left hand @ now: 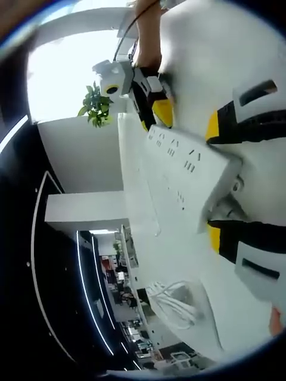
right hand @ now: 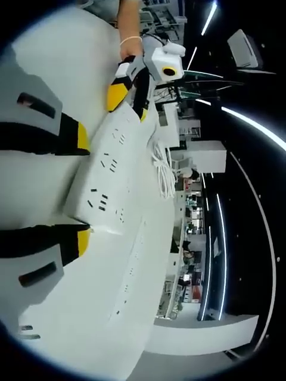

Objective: Straighten the power strip on the desk, plug the charger into it

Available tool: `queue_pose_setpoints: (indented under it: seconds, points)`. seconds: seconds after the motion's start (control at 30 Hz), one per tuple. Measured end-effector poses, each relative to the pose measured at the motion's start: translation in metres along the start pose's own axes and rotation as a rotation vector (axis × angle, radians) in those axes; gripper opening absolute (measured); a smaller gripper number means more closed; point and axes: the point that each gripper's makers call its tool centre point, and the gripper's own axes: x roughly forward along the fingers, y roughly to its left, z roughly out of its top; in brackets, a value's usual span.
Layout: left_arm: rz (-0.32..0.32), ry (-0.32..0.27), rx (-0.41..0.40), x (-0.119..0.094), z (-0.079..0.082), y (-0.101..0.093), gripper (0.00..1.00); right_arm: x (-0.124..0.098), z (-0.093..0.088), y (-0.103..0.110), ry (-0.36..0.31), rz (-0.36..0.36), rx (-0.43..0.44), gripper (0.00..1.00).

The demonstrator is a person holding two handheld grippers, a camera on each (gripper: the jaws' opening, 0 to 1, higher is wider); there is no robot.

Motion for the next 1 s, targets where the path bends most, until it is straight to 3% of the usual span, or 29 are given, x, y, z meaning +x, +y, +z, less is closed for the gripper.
queue_pose_setpoints:
  seconds: [1.0]
  points:
    - [-0.13,-0.011,0.044,0.006,0.002,-0.01,0.52,-0.023,-0.006,0.003,-0.015,-0.136,0.061,0.46]
